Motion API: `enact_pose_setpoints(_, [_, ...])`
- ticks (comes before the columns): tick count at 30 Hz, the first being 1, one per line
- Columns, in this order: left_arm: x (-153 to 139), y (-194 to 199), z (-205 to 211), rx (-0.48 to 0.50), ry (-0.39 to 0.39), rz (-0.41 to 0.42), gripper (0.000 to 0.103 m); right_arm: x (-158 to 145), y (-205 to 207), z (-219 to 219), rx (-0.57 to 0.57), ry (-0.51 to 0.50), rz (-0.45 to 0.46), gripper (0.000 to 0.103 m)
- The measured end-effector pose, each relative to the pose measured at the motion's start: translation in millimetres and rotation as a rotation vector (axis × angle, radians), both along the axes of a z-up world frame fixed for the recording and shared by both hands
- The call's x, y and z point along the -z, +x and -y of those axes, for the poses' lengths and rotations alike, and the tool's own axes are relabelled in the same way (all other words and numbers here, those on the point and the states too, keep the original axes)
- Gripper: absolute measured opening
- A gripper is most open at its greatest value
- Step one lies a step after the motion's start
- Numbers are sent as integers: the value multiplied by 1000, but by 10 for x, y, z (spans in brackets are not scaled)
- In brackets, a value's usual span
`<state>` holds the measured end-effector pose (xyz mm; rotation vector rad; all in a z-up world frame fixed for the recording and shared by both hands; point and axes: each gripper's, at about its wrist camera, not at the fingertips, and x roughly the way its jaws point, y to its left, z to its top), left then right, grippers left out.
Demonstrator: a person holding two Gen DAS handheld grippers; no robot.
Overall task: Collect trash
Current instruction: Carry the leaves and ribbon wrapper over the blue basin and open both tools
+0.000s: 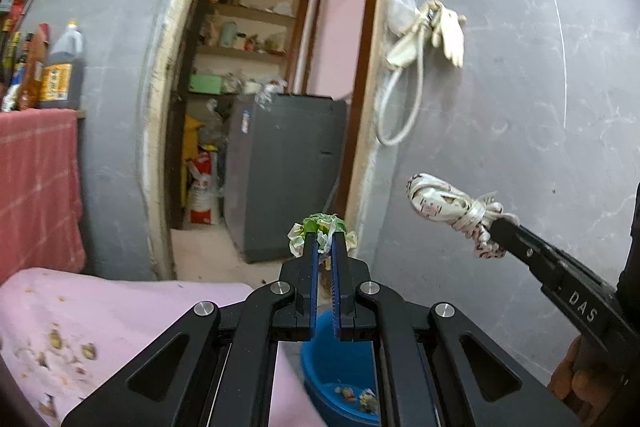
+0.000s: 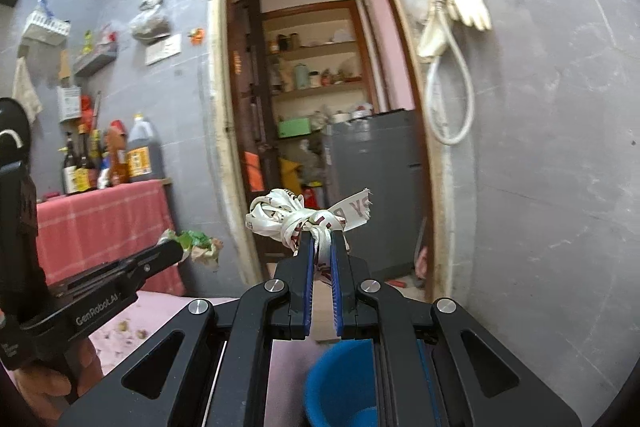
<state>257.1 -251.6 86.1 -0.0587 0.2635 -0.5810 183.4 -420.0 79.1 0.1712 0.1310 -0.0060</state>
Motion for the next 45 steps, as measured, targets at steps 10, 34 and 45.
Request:
enact_pose_setpoints(10, [288,177,494,82,40,-123,4,294,24,394,54,59,-86,6])
enact_pose_setpoints(34, [764,639,790,97,99,-388,9,819,480,749,29,144,-305,12])
enact_pose_setpoints(45, [749,664,696,96,82,-387,31,658,433,716,46,126,-265,29])
